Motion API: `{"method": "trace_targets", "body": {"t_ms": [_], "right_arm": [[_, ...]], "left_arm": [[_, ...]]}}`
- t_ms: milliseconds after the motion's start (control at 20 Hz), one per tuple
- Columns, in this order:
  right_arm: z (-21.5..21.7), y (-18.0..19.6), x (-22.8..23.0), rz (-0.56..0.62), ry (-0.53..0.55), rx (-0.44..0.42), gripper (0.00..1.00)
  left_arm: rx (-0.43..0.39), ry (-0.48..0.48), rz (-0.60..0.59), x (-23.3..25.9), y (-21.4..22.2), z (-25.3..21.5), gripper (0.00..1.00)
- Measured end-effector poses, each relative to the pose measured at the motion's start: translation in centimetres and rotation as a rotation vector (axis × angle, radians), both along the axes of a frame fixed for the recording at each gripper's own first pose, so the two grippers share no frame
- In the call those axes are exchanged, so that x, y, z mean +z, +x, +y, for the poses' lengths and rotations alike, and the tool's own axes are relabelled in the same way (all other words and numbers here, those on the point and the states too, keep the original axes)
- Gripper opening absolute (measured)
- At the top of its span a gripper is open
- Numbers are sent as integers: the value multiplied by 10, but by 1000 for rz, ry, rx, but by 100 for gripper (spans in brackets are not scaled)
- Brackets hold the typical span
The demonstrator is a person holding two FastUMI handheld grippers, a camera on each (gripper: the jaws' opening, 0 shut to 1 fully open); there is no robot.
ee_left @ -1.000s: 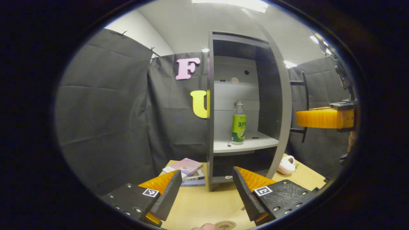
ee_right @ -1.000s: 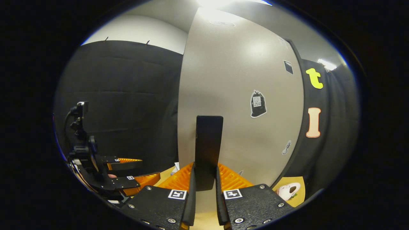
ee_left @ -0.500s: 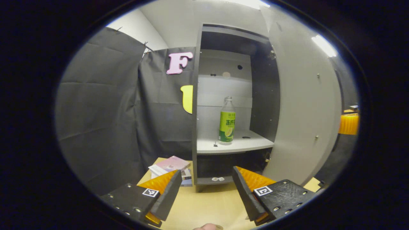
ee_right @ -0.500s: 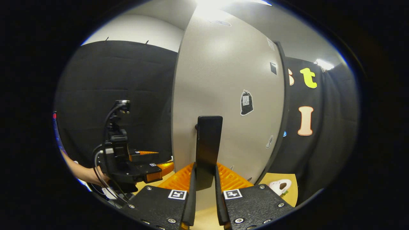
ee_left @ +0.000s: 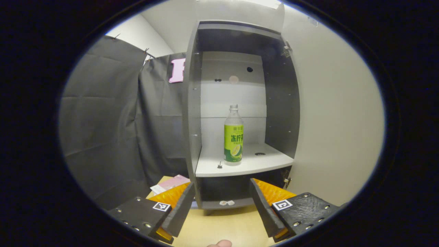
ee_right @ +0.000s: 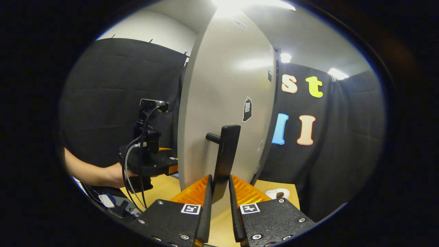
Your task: Open the cabinet door with the right hand, grasp the bottle in the cabinet with the left hand and place it on the coaster, then close the cabinet door with the right hand.
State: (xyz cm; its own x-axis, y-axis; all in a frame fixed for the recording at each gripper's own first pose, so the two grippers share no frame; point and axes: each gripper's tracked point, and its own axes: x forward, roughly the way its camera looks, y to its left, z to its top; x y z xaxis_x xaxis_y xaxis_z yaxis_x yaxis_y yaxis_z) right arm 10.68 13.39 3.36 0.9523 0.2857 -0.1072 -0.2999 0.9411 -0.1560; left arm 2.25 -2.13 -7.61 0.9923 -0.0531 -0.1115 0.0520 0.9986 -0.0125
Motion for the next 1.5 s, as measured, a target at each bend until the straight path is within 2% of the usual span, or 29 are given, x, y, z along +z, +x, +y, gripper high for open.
{"method": "trace_targets", "body": {"t_ms": [50, 150, 250, 350, 450, 550, 600, 650, 700, 750, 800, 850, 900, 950, 1000, 1050, 1150, 1350, 1450, 1500], "right_arm": [[-8, 0, 0, -6, -16, -25, 27], [-22, 0, 1, -19, -33, -78, 27], [-34, -1, 1, -20, -31, -129, 27], [-39, -6, 1, -20, -17, -152, 26], [-38, -8, 2, -26, -10, -167, 23], [-41, -8, 4, -37, 1, -187, 21], [-46, -7, 5, -43, 0, -200, 21], [-51, -9, 8, -50, 0, -210, 23], [-56, -6, 7, -56, 1, -230, 24], [-61, -6, 7, -55, -2, -257, 33], [-67, -7, 5, -53, -12, -285, 35], [-74, -10, 5, -53, -25, -318, 48], [-81, -14, 6, -61, -36, -348, 51], [-89, -18, 8, -72, -42, -374, 61], [-96, -23, 9, -80, -40, -399, 65], [-101, -27, 9, -81, -24, -412, 74], [-109, -37, 1, -67, 0, -449, 86], [-139, -55, -6, -47, 69, -568, 89], [-163, -68, -7, -61, 90, -639, 89], [-172, -69, -8, -60, 107, -665, 89]], "left_arm": [[4, 4, -10, 4, 8, -3, 87], [14, 19, -31, 12, 31, -6, 96], [6, 19, -71, 19, 56, -12, 96], [-11, 21, -89, 20, 82, -21, 87], [-21, 43, -95, 19, 108, -27, 87], [-19, 66, -97, 18, 129, -32, 96], [-19, 74, -93, 16, 139, -35, 87], [-19, 74, -93, 16, 148, -41, 96], [-17, 77, -96, 17, 157, -44, 91], [-12, 80, -98, 16, 165, -45, 96], [-16, 82, -99, 15, 171, -49, 96], [-6, 95, -99, 13, 178, -49, 96], [2, 103, -97, 11, 183, -47, 91], [-5, 104, -92, 8, 188, -50, 91], [1, 109, -87, 6, 193, -50, 96], [5, 112, -88, 6, 199, -47, 91], [17, 129, -90, 4, 211, -45, 91], [40, 112, -91, 8, 226, -40, 90], [56, 102, -95, 10, 224, -33, 70], [46, 101, -90, 10, 222, -33, 70]]}}
